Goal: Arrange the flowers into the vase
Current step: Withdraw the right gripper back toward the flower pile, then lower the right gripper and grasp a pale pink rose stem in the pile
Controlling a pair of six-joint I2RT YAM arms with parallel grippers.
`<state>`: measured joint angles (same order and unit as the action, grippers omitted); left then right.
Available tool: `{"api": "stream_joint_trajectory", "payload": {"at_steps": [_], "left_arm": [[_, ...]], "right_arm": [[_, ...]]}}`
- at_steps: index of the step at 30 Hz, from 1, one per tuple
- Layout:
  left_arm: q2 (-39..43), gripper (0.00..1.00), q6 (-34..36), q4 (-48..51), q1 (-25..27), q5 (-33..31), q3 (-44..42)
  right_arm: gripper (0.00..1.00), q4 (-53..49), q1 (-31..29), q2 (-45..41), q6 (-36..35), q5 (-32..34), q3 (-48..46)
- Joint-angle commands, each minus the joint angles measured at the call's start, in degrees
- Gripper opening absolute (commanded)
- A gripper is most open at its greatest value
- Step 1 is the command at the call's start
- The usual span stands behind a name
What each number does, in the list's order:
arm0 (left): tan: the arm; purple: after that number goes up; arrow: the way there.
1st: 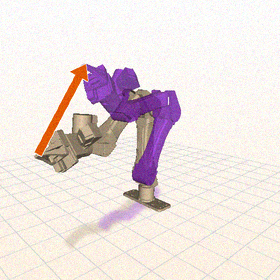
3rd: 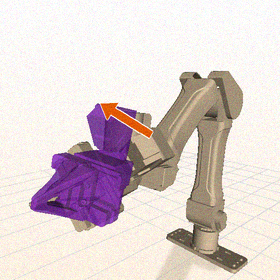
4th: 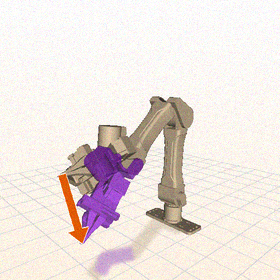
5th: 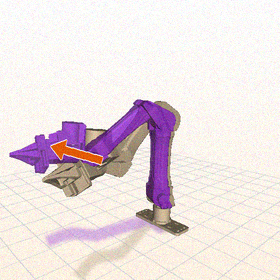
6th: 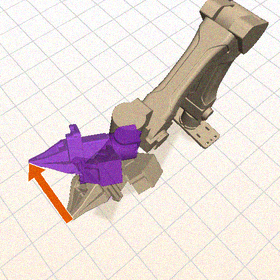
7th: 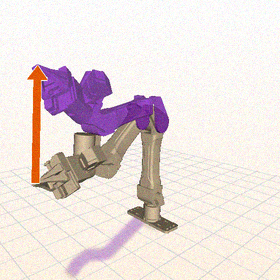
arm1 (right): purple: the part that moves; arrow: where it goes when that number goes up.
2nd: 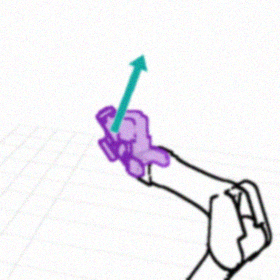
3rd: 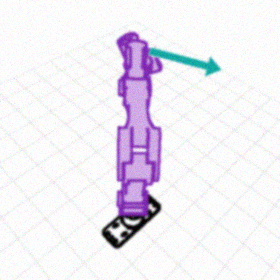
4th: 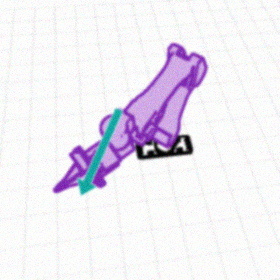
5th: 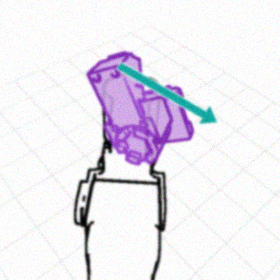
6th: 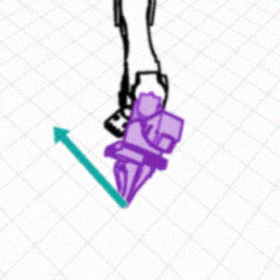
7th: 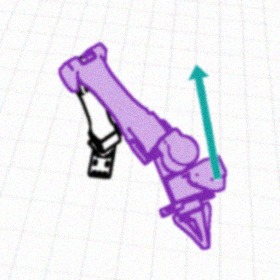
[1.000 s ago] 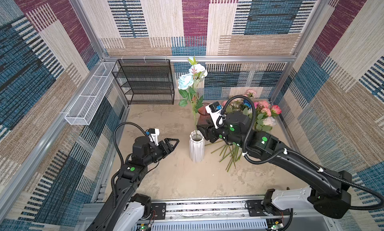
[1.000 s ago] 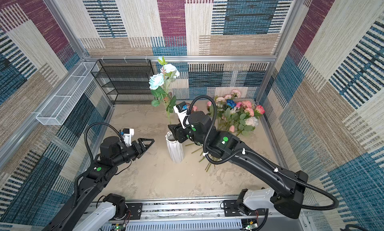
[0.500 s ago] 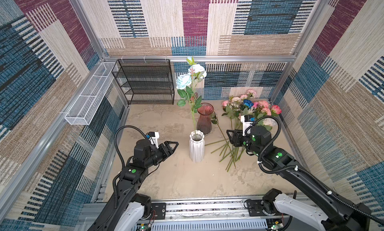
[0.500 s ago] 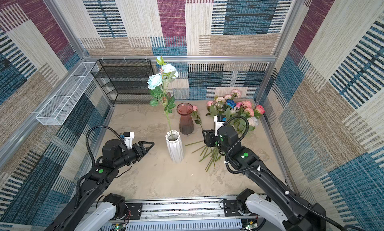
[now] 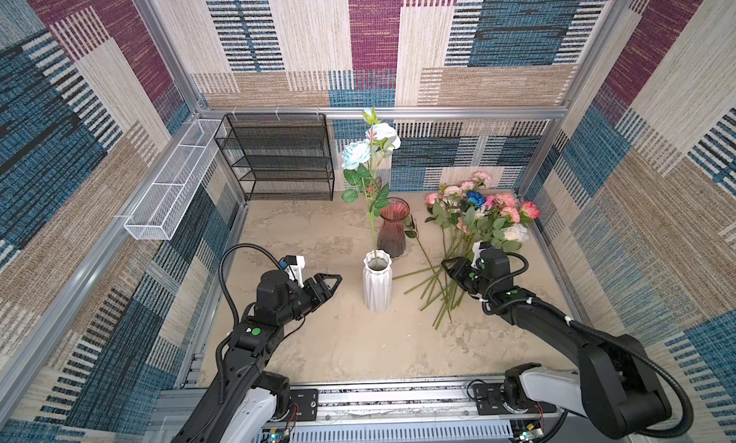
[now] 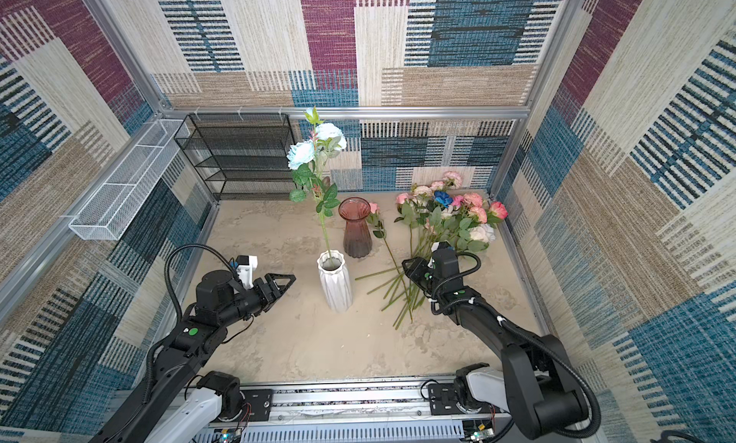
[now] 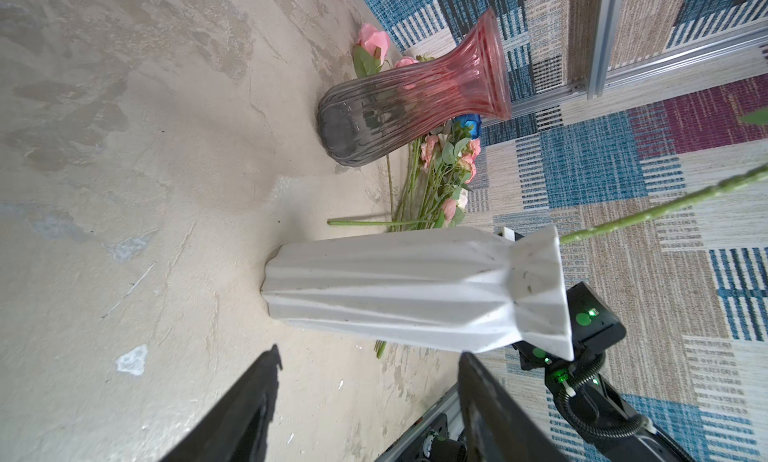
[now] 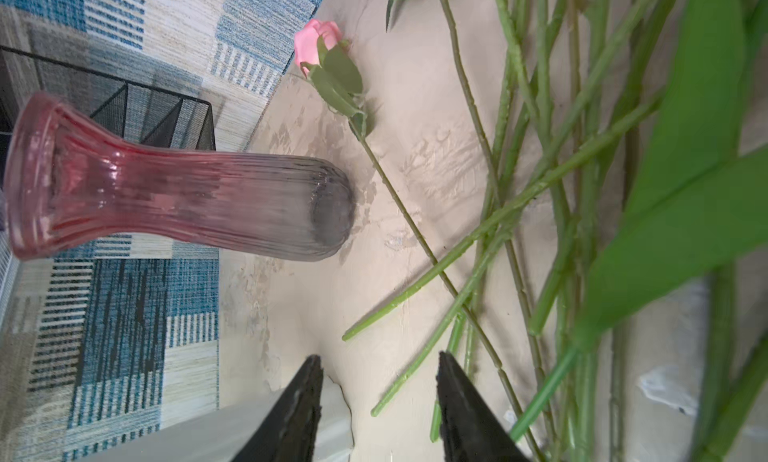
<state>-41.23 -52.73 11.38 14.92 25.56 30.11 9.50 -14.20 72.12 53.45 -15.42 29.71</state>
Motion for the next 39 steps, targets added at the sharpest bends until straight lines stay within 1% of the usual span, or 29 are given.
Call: {"api": "stream_joint_trajectory", "payload": {"at_steps": [1, 5, 12, 17, 26, 30, 31, 34, 37, 39], "left_arm": [[0.18, 0.7, 0.7, 0.14, -0.02, -0.86, -0.23], [0.37, 0.7, 0.59, 0.22, -0.02, -1.03, -0.42], [0.47, 0.7, 0.61, 0.4, -0.06, -1.35, -0.41], [0.46, 0.7, 0.64, 0.36, -0.06, -1.39, -0.49], [0.12, 0.7, 0.71, 0.47, -0.06, -1.22, -0.49], [0.4, 0.7, 0.88, 0.77, -0.07, -1.33, -0.49], [0.48, 0.7, 0.96, 0.84, -0.06, -1.36, -0.49], [0.54, 0.7, 0.9, 1.08, -0.06, -1.3, -0.49], [0.54, 0.7, 1.04, 1.19, -0.07, -0.96, -0.11], [0.71, 0.69, 1.09, 1.41, -0.06, -0.7, 0.21]], "right_arm": [[0.46, 10.01, 0.08, 3.72, 6.27, -2.52, 0.08], [0.43, 11.33, 0.06, 7.49, 7.54, -2.41, 0.73], [0.39, 11.2, 0.11, 10.42, 8.48, -0.8, 0.92], [0.38, 13.18, 0.11, 13.23, 8.91, -0.84, 0.96], [0.35, 15.1, 0.11, 19.81, 9.5, 1.88, 4.0], [0.34, 14.42, 0.17, 22.32, 10.32, 3.06, 5.13], [0.32, 14.47, 0.27, 22.78, 10.57, 3.39, 5.12], [0.23, 15.54, 0.24, 23.59, 10.45, 3.74, 5.02], [0.14, 15.69, 0.23, 21.93, 8.87, 4.25, 5.32], [0.1, 15.08, 0.3, 20.24, 7.43, 4.42, 5.81]]}}
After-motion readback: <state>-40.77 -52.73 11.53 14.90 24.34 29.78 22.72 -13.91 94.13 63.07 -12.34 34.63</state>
